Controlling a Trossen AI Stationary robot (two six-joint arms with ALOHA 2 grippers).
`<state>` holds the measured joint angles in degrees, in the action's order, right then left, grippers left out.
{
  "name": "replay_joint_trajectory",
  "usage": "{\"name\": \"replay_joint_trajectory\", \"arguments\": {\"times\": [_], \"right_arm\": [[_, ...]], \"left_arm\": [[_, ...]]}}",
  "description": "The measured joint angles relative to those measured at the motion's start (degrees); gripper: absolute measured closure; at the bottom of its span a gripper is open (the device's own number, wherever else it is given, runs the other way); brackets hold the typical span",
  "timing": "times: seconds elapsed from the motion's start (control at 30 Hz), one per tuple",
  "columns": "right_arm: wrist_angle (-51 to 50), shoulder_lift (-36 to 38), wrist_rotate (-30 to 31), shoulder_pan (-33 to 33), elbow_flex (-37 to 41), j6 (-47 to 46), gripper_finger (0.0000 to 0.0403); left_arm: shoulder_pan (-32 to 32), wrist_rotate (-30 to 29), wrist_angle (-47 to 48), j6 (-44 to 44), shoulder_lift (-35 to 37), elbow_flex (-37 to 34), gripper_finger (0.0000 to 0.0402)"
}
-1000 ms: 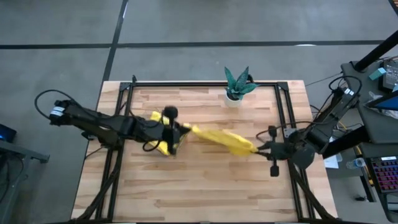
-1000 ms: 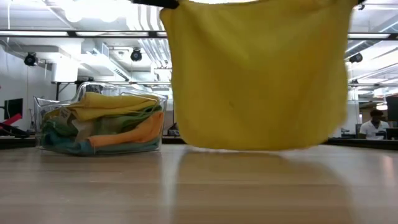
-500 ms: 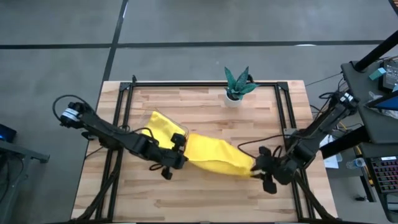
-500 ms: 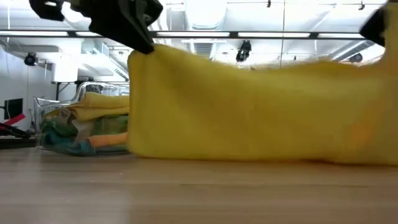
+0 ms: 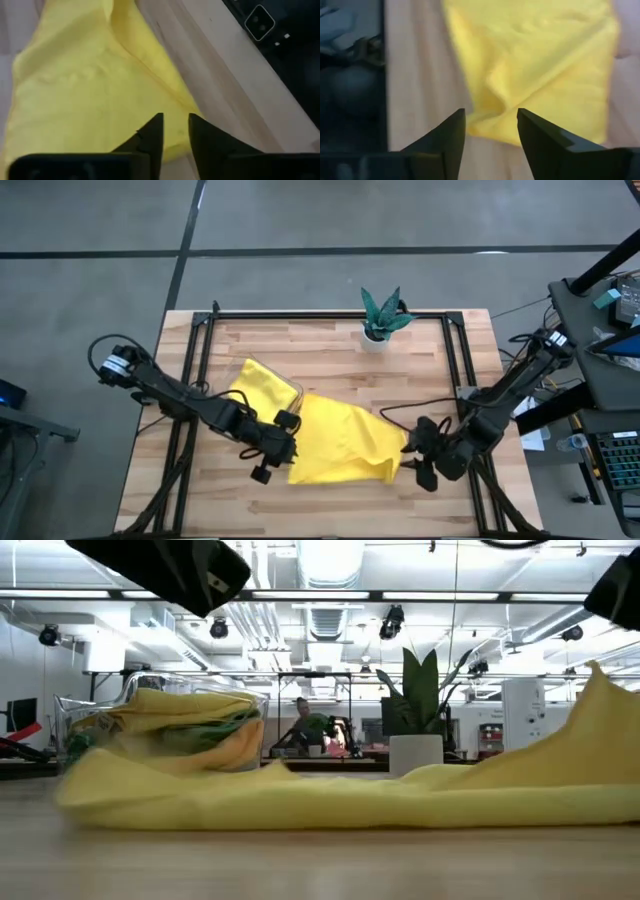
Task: Fold microfiber towels
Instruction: Fold the yellow microfiber cloth
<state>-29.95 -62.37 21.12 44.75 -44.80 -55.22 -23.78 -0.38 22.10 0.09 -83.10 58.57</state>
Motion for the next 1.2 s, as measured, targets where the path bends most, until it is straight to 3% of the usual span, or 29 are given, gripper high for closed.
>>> {"name": "replay_joint_trajectory", "arguments": {"times": [0.27,0.57,0.9,1.2], "right_arm": [[-3.18,-8.0,3.8,-2.82,0.14,-4.8,0.0299],[-3.82,-19.12,2.46,-6.37,0.2,-7.79,0.0388],[-11.49,-23.95,-1.59,-10.53,0.22,-7.78,0.0394],[-17.29,-23.92,1.81,-19.84,0.22,2.29,0.0394]], "left_arm": [[-0.21,-1.34,-0.13,-0.87,-0.12,-0.13,0.0236],[0.32,-9.44,-3.69,-0.73,-0.73,-0.85,0.0224],[0.45,-10.87,-3.79,-0.76,-1.26,-0.85,0.0224],[0.58,-12.2,-5.58,0.1,-1.3,-0.85,0.0224]]}}
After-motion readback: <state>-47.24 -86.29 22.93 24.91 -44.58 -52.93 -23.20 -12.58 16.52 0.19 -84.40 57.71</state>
